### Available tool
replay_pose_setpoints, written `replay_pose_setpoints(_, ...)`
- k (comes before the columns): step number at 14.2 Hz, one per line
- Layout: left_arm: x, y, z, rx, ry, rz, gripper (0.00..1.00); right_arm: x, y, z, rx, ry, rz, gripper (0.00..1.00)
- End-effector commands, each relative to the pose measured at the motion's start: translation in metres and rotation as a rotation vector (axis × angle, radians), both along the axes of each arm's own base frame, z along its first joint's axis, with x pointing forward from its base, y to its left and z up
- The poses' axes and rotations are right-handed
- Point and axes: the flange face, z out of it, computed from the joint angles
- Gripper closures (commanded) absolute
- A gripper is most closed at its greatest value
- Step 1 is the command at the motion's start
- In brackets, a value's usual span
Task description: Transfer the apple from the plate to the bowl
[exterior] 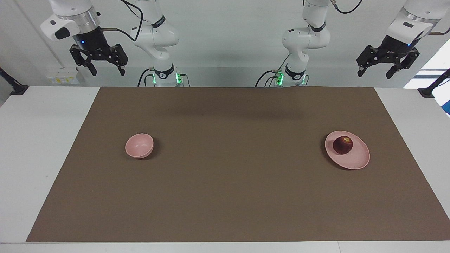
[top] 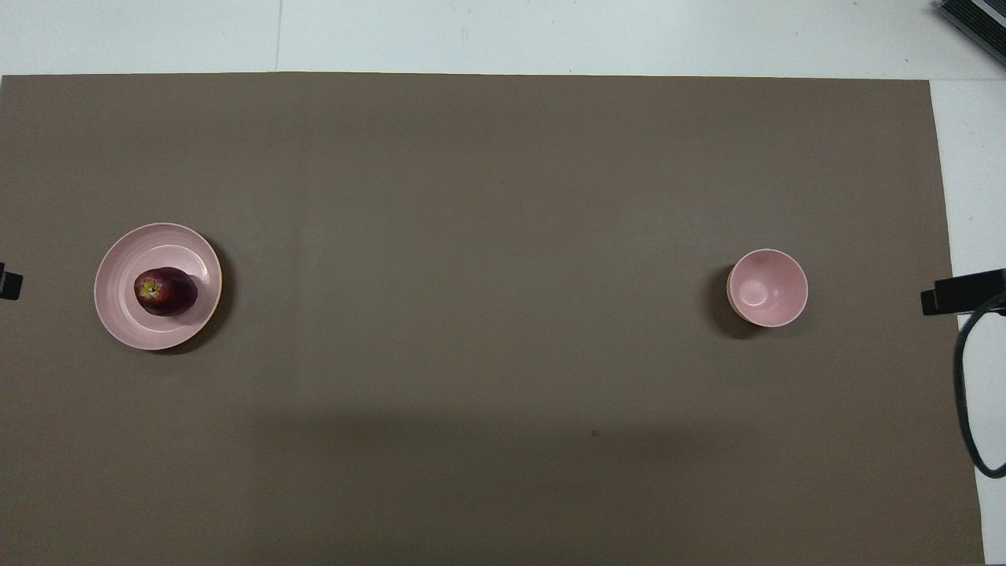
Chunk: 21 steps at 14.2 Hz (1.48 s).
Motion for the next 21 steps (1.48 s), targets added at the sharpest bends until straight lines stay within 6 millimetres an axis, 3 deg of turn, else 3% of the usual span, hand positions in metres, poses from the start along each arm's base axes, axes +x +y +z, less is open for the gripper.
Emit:
replay_pose_setpoints(1,-0.005,0.003,0.001,0.0,-0.002,-0.01,0.0,-0.008,-0.003,0.0,0.007,0.011,0.017,0.0)
replay_pose_setpoints(21,-0.017,0.002,-0.005,0.003,0.002,-0.013,0.0,-0.008,-0.004,0.0,0.011,0.01,0.021,0.0)
